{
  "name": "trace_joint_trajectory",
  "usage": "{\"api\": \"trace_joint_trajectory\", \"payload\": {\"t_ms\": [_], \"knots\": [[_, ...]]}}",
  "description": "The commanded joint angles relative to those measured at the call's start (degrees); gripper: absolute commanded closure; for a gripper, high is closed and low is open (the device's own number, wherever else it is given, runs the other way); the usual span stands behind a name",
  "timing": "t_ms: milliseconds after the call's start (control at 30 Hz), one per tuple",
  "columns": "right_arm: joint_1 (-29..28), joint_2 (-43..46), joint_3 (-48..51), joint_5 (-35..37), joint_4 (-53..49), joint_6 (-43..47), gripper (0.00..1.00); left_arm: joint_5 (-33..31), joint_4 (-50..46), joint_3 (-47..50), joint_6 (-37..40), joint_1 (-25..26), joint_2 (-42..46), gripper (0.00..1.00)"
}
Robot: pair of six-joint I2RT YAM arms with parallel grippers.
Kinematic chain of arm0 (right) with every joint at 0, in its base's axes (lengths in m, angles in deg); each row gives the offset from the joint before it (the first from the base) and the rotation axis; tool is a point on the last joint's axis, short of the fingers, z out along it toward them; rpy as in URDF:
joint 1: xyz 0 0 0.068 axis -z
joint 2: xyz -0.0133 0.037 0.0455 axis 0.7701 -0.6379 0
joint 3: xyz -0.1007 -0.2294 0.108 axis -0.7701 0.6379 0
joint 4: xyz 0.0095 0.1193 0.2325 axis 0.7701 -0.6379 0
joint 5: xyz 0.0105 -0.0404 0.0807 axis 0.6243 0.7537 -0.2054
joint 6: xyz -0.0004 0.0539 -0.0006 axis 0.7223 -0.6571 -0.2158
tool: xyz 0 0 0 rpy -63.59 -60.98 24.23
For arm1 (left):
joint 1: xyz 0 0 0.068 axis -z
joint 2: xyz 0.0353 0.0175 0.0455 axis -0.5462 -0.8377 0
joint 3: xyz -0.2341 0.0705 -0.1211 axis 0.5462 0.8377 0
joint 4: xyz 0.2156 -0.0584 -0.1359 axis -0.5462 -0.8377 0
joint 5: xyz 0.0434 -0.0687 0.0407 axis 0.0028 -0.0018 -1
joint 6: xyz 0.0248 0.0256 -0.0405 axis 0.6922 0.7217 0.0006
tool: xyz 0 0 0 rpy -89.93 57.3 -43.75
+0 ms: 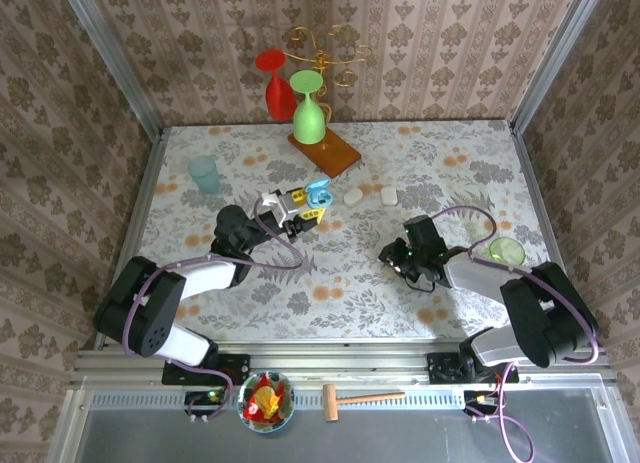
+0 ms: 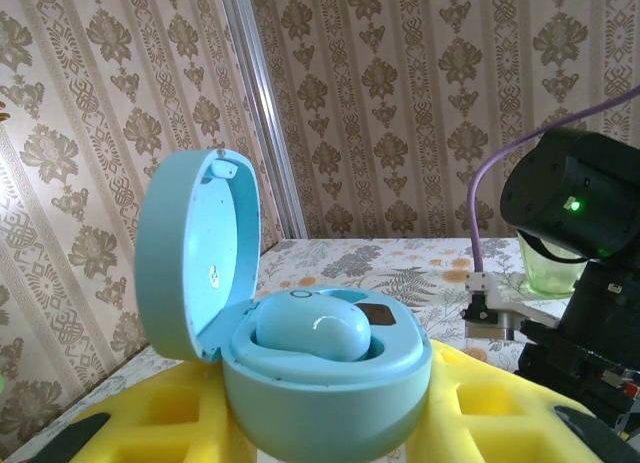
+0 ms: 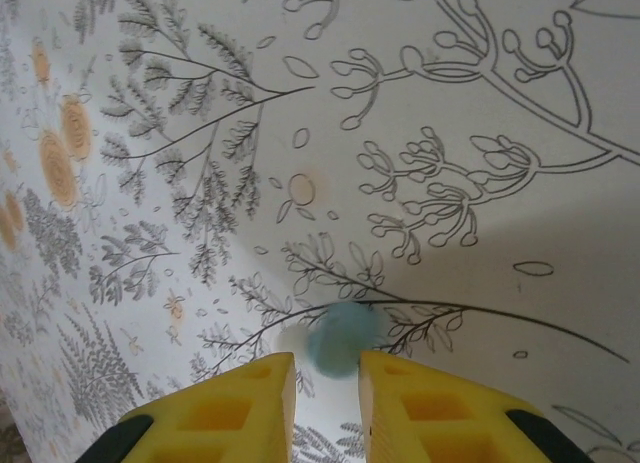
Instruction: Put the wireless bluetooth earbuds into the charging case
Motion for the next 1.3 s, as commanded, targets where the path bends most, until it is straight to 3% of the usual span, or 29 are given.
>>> {"api": "trace_joint_trajectory", "payload": {"t_ms": [0,733,1267], "knots": [[0.5,-1.5,0.2,-0.6,1.7,-1.9,0.77,0.3,1.5,0.2,0.9,0.2,1.0,0.74],[0.3,-6.7,-5.2,-6.5,0.5,6.4,0.73,0.5,0.8,-0.5,1.1,0.1,0.9,0.74],[-0.3,-7.8,-7.5,-5.6,0.1,8.2,0.71,0.6,1.4,-0.2,1.0,0.0,0.8,0.74]]}}
